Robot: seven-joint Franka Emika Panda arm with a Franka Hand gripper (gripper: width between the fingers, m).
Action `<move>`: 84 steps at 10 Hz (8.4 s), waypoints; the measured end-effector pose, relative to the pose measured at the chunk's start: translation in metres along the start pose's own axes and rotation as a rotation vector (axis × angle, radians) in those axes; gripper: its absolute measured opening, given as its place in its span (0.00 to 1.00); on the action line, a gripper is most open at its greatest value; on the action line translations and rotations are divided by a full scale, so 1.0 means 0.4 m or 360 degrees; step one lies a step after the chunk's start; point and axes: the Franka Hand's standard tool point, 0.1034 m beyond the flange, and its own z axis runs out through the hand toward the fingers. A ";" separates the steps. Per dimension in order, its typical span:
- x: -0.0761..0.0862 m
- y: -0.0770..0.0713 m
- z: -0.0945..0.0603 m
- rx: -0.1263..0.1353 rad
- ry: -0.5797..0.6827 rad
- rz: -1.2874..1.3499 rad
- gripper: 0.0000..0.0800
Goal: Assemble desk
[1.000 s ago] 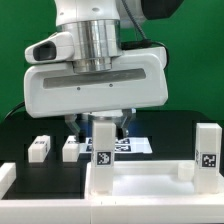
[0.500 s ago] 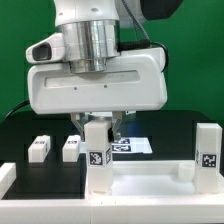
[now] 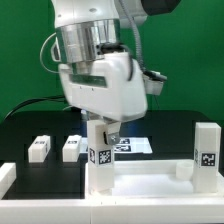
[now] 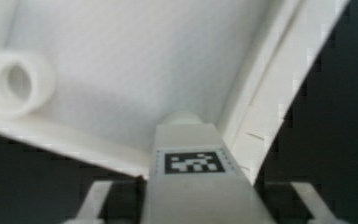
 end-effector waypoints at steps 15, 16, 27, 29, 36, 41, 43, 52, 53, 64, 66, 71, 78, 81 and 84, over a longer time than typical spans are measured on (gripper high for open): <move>0.061 -0.014 -0.004 -0.0044 0.0150 -0.2146 0.81; 0.063 -0.013 -0.004 -0.0043 0.0150 -0.2131 0.63; 0.052 -0.008 0.002 -0.0043 -0.0011 0.0109 0.36; 0.053 -0.008 0.002 -0.0043 -0.0008 0.0243 0.37; 0.021 0.000 0.011 -0.0110 0.0007 -0.1120 0.81; 0.029 -0.019 0.018 -0.0091 0.0153 -0.1823 0.78; 0.029 -0.019 0.019 -0.0086 0.0154 -0.1751 0.61; 0.055 -0.008 0.021 -0.0014 0.0073 0.0275 0.37; 0.058 -0.004 0.020 0.0000 0.0071 0.0469 0.37; -0.004 -0.020 0.025 -0.0012 0.0140 -0.0778 0.81; 0.007 -0.018 0.023 -0.0078 0.0193 -0.1399 0.81; 0.038 -0.020 -0.013 -0.0079 0.0214 -0.1854 0.81; 0.035 0.007 -0.012 -0.0140 0.0327 -0.2609 0.81; 0.041 0.009 -0.012 -0.0170 0.0326 -0.2759 0.81; 0.040 0.008 -0.012 -0.0154 0.0327 -0.2654 0.75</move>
Offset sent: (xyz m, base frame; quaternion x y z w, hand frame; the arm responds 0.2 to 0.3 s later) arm 0.0000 0.0000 0.0000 0.0000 0.0000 -0.0650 0.9979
